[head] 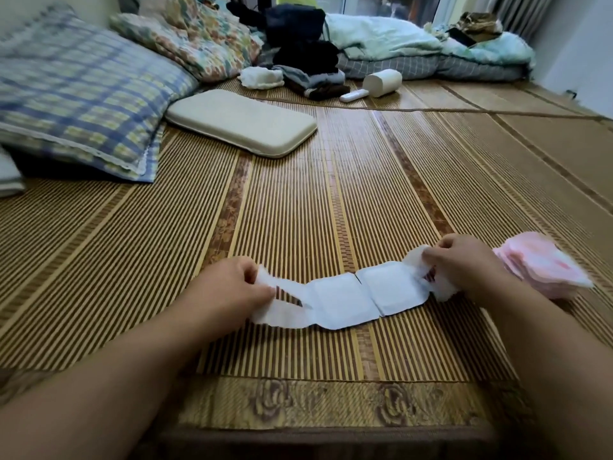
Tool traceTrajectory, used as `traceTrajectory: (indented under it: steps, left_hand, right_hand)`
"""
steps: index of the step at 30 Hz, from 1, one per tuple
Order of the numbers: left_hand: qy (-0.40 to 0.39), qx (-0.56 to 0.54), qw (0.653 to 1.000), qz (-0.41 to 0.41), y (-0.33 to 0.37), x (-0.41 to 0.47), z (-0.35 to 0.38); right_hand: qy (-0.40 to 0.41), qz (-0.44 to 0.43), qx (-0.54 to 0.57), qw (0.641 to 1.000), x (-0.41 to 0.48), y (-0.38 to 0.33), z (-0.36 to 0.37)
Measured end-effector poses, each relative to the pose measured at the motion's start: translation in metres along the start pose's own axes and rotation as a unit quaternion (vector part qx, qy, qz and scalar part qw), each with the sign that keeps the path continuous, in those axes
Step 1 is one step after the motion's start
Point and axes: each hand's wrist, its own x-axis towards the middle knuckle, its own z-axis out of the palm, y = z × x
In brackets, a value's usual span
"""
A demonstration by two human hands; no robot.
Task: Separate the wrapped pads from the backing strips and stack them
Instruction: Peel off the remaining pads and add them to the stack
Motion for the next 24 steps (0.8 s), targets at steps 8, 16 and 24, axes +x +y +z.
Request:
traceTrajectory:
  steps: [8, 16, 24]
  left_hand:
    - [-0.038, -0.239, 0.969, -0.048, -0.015, -0.003, -0.024]
    - [-0.004, -0.222, 0.975, 0.015, -0.005, -0.002, -0.018]
    - [-0.062, -0.09, 0.989, 0.099, 0.022, 0.003, 0.014]
  right_hand:
    - [-0.1, -0.035, 0.165, 0.98, -0.031, -0.039, 0.001]
    - [-0.149, -0.055, 0.133, 0.978, -0.065, -0.078, 0.036]
    - [-0.222, -0.04, 0.133, 0.965, -0.07, -0.077, 0.034]
